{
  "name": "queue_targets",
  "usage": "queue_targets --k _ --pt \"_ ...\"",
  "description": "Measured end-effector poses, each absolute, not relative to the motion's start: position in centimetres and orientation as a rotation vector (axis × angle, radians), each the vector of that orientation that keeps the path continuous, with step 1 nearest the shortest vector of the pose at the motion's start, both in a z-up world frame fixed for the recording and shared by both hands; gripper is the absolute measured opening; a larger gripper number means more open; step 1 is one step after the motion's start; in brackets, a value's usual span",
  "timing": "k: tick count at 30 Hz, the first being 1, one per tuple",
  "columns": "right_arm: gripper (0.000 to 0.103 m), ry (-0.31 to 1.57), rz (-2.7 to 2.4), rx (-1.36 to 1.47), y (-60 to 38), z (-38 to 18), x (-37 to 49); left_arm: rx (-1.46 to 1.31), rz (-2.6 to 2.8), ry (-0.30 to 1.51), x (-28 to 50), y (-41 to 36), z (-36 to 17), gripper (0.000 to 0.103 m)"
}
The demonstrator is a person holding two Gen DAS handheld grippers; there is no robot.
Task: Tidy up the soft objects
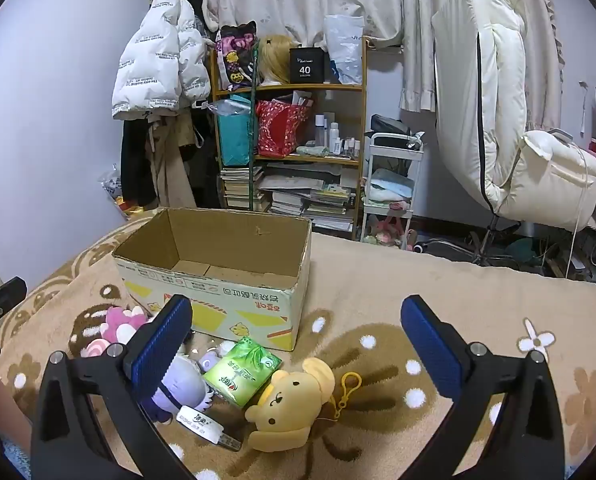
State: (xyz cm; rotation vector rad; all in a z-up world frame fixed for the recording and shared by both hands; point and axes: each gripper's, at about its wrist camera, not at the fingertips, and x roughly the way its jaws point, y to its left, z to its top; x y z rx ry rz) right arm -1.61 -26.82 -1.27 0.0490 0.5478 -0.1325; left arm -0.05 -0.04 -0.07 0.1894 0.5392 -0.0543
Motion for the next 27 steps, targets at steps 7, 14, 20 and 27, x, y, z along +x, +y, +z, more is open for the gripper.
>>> queue_targets --k 7,14,20,27 --pt "0.103 0.546 -0.128 0.045 -26.76 -1.29 -1.62 0.187 -0.061 0.551 0.02 0.08 0.05 0.103" --pt "0.103 0.546 -0.132 0.057 -27.06 -1.18 -1.74 0.192 -0.057 0.548 -0.02 -0.02 0.04 0.103" --pt "0.103 0.545 -0.128 0.052 -26.76 -1.29 -1.64 0.191 -0.059 0.550 -0.02 -0.03 0.06 0.103" --pt "0.103 0.545 -0.128 0.052 -26.77 -1.29 -1.64 0.190 -0.058 0.554 0.12 -0.12 -0.38 0.103"
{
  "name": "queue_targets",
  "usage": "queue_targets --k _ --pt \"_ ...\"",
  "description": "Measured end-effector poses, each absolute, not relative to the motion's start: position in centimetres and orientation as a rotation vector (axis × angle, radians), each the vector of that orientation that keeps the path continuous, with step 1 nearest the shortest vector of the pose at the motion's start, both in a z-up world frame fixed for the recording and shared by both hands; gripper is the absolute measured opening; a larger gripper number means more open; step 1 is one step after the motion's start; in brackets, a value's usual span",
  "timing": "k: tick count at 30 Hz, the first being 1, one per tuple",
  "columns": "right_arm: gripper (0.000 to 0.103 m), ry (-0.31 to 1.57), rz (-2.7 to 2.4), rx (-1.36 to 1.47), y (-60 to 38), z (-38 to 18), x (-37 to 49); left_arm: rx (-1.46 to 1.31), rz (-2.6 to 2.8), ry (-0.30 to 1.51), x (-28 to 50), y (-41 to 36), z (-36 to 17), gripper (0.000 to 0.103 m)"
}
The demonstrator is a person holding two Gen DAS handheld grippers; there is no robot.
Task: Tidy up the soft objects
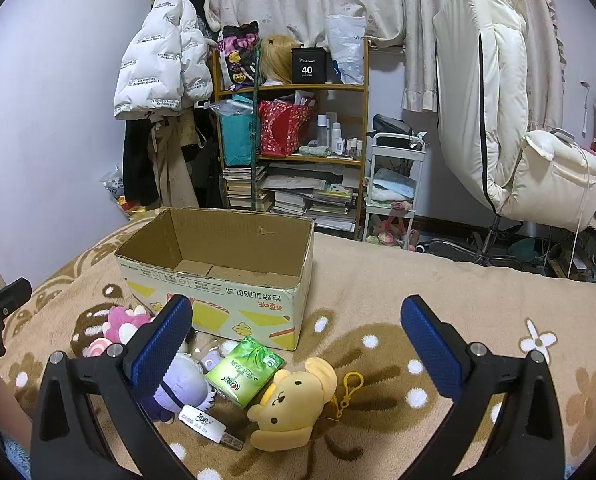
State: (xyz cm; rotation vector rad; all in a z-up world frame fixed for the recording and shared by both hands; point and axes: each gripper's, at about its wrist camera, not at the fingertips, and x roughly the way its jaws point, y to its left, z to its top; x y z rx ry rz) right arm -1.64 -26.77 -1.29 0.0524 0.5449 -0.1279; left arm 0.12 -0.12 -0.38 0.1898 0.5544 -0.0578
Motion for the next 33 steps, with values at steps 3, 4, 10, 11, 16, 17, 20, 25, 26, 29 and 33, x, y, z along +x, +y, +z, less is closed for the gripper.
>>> queue_targets --k 3,4,10,11,16,17,20,25,26,29,33 --pt "0.103 0.546 -0.127 0.053 -26.79 -1.32 -1.62 0.189 -0.058 0.555 0.18 -0.08 -0.34 0.103" --pt "0.103 0.547 -0.127 0.054 -26.79 -1.32 -1.62 0.189 -0.060 0.556 0.19 -0.08 -0.35 0.103" --pt "0.103 0.547 -0.128 0.055 -26.84 -1.39 -1.59 0.191 -0.059 0.555 0.20 -0.09 -0.39 0.103" --pt "0.103 0.547 -0.128 0.055 -26.81 -1.38 -1.62 0.189 -0.059 0.557 0.20 -0.06 -0.34 0.103" --pt "0.103 0.547 -0.122 0.058 -26.61 -1.68 -1.65 0.189 -0.059 0.557 0.18 -0.14 -0.66 0.103" --pt "0.103 0.547 -0.122 0.057 -26.55 -1.71 -1.68 0.189 -0.060 0.557 0.19 -0.13 -0.66 0.103" --pt "0.103 0.546 -0.121 0.060 -26.65 -1.62 -1.65 0.189 -0.060 0.557 0.19 -0.14 -0.66 0.103" --pt "0.103 0.548 -0.121 0.061 -26.81 -1.43 -1.61 0.190 -0.060 0.558 0.19 -0.16 -0.73 0.103" --pt "0.103 0.547 -0.121 0.061 -26.75 -1.43 -1.65 0.190 -0.060 0.558 0.18 -0.14 -0.72 0.103" --pt "0.103 0.547 -0.121 0.059 -26.61 -1.79 -1.63 0.190 -0.058 0.558 0.24 -0.15 -0.85 0.103" --pt "0.103 0.547 -0.121 0.062 -26.75 -1.64 -1.62 0.187 -0.056 0.561 0.26 0.02 -1.05 0.103"
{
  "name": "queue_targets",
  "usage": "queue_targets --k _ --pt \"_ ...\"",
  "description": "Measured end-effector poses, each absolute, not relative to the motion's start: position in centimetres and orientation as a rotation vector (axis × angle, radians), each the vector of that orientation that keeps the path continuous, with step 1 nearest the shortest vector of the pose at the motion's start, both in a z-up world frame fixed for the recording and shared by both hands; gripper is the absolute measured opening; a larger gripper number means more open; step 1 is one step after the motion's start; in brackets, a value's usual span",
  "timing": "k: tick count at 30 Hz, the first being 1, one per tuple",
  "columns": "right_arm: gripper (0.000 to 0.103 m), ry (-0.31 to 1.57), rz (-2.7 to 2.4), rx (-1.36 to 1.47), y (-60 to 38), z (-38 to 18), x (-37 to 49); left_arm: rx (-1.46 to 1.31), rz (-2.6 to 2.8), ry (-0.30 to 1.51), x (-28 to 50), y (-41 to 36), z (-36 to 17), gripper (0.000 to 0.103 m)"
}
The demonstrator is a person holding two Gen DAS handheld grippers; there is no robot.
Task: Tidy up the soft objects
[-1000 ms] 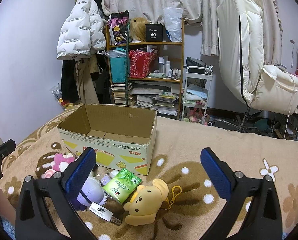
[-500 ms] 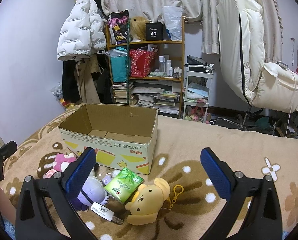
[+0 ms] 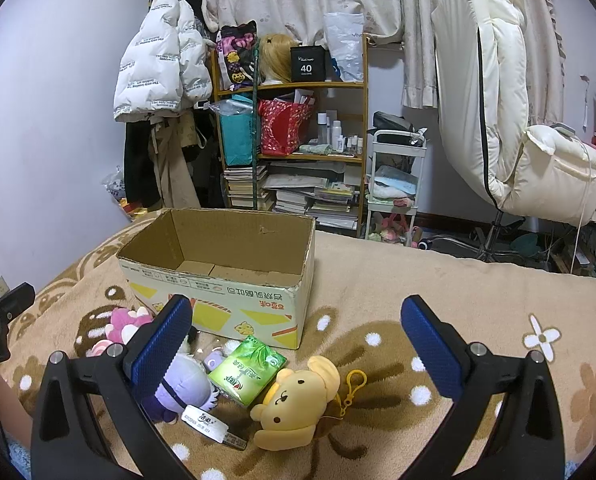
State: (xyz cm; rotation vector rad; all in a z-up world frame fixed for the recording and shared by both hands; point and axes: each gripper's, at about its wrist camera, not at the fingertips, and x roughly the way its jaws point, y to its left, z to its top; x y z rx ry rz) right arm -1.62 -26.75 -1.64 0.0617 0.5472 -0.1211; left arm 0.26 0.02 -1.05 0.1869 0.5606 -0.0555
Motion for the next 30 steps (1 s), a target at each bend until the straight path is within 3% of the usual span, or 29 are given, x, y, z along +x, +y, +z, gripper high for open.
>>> queue_targets --k 30 --pt "0.103 0.551 -0.120 0.062 -26.78 -1.87 -1.53 0.197 -0.047 0.589 0.67 0.22 -1.83 0.103"
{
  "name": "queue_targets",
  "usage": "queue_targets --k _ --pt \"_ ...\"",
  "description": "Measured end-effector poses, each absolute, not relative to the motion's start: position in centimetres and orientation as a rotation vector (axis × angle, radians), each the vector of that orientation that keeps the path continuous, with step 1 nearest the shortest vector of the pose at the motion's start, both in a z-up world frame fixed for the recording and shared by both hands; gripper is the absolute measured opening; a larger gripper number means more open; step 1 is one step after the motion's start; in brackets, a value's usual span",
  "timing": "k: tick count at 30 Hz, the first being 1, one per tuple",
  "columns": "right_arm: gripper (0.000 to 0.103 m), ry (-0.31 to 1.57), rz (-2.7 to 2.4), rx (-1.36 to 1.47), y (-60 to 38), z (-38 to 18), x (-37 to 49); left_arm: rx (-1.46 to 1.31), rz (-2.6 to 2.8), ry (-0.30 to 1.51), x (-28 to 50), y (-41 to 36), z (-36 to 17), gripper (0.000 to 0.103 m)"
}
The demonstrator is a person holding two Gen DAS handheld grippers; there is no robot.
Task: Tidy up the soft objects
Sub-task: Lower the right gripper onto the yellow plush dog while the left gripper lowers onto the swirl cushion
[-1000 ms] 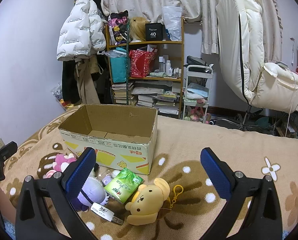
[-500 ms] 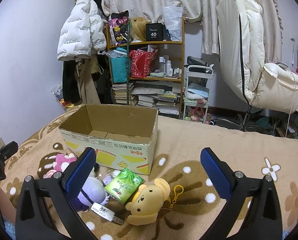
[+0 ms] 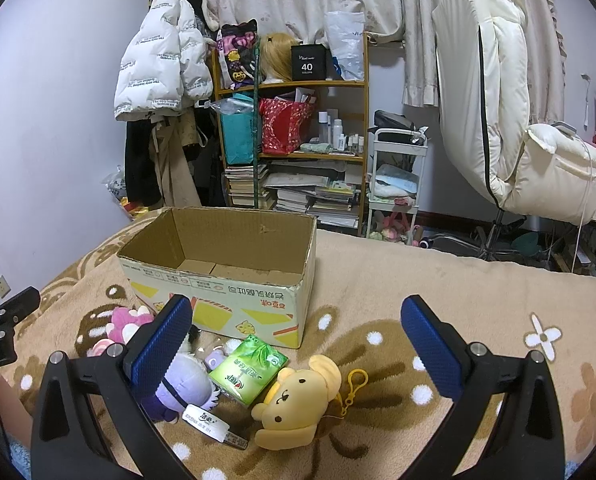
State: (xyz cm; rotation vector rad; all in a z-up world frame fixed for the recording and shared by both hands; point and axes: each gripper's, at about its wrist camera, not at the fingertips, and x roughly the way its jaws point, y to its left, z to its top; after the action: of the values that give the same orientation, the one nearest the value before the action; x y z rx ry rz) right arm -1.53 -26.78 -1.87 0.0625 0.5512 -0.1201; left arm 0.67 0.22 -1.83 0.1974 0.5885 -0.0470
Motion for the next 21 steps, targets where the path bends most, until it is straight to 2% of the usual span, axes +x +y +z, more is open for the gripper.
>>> queue_targets --k 11,21 --pt "0.103 0.565 -0.123 0.068 -26.5 -2.3 -1.3 0.201 -0.031 0.633 1.3 0.3 -2.6 0.103" --pt "0.103 0.697 -0.125 0.137 -27.6 -4.6 0.7 0.176 -0.019 0.765 4.0 0.4 -3.5 0.103"
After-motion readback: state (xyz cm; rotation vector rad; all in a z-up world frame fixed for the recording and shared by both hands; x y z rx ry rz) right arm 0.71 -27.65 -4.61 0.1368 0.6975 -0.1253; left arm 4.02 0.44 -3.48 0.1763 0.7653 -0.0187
